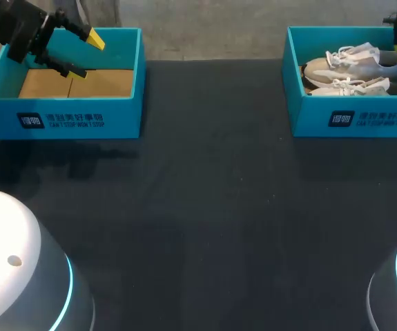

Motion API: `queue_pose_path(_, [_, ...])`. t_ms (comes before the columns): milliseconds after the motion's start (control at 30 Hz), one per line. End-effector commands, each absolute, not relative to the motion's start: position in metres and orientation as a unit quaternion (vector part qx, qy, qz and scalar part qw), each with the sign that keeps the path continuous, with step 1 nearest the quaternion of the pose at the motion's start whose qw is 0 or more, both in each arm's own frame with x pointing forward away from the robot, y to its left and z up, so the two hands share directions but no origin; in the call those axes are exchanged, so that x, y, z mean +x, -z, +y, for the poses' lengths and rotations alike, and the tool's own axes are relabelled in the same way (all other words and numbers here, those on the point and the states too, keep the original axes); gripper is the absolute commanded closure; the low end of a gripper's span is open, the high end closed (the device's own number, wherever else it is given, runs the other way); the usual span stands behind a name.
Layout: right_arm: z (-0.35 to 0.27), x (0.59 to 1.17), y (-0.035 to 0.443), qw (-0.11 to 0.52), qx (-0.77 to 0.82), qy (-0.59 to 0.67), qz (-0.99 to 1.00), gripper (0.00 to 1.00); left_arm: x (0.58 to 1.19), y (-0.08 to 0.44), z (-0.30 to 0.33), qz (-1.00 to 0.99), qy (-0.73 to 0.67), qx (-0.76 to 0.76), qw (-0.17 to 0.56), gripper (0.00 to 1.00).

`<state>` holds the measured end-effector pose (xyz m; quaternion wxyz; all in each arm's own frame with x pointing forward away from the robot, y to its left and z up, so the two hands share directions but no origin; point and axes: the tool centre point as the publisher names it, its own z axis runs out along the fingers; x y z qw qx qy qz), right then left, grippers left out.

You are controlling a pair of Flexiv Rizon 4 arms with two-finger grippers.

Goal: Take the shoe out of the shoebox, open the shoe tongue, remove and reinsert the insole, then place the shoe into the shoebox

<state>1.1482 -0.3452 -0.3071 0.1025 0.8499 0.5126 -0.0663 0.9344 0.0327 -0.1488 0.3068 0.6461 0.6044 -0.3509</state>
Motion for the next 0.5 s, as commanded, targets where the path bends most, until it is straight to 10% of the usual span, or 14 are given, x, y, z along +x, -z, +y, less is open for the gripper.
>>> queue_pose_path(33, [-0.334,1.118,0.279,0.116,0.848,0.032,0.517,0.56,0.934,0.148,0.033,0.605,0.35,0.647,0.306,0.0])
queue_pose_path(500, [-0.289,1.069,0.22,0.102,0.816,-0.028,0.568,0.54,0.934,0.148,0.033,0.605,0.35,0.647,0.306,0.0])
